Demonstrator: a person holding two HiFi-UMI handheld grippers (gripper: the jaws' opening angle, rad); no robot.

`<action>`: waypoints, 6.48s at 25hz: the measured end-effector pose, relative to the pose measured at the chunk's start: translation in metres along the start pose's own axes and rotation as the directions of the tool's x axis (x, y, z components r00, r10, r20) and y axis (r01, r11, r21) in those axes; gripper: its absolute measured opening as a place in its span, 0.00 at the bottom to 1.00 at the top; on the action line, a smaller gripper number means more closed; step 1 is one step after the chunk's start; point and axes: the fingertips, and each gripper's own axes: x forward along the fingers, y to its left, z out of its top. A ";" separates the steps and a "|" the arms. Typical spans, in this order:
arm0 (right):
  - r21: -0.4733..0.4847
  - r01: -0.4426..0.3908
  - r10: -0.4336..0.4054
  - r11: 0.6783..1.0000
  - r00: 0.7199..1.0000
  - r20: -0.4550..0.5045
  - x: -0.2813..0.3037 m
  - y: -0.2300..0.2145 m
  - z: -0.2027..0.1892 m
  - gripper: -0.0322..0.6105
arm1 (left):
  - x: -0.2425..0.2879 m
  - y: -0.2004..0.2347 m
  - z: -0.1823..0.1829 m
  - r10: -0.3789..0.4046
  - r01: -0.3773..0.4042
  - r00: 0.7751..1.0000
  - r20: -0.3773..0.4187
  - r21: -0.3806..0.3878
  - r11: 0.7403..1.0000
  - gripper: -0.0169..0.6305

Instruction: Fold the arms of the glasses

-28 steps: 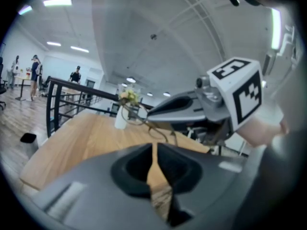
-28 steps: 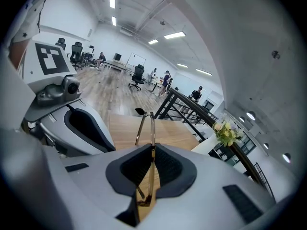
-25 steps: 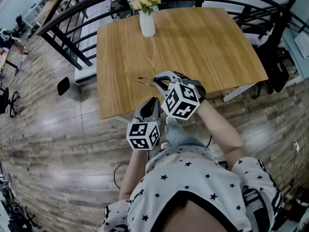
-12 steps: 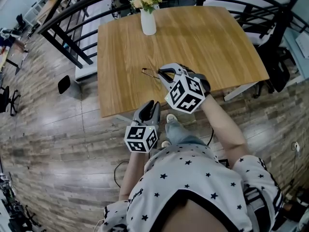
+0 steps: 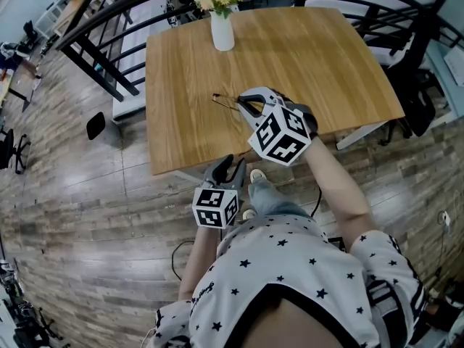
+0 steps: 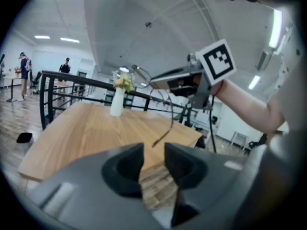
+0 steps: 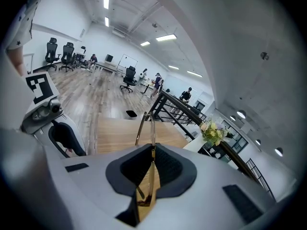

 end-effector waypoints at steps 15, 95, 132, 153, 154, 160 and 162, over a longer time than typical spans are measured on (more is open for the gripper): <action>-0.008 -0.017 0.017 1.000 1.000 0.002 -0.003 0.011 0.005 0.10 | 0.003 0.013 -0.010 0.051 -0.052 0.998 -0.035 -0.029 0.998 0.22; 0.058 -0.120 0.124 0.991 0.989 -0.082 0.047 0.039 -0.064 0.10 | 0.029 0.090 0.065 0.244 -0.220 0.964 0.102 -0.201 0.954 0.12; -0.137 -0.324 0.273 0.936 0.915 -0.296 0.202 0.013 -0.174 0.10 | 0.108 0.171 0.083 0.375 -0.349 0.926 0.039 -0.286 0.892 0.04; -0.105 -0.356 0.308 0.928 0.896 -0.319 0.201 0.034 -0.182 0.10 | 0.104 0.164 0.079 0.353 -0.336 0.935 0.015 -0.276 0.901 0.04; -0.105 -0.353 0.305 0.930 0.898 -0.318 0.201 0.034 -0.182 0.10 | 0.103 0.163 0.079 0.351 -0.334 0.936 0.015 -0.276 0.901 0.04; -0.110 -0.323 0.277 0.940 0.911 -0.306 0.201 0.034 -0.182 0.10 | 0.096 0.158 0.074 0.345 -0.328 0.939 0.012 -0.277 0.903 0.04; -0.099 -0.304 0.264 0.948 0.919 -0.294 0.200 0.034 -0.179 0.10 | 0.092 0.156 0.072 0.343 -0.326 0.939 0.014 -0.276 0.904 0.04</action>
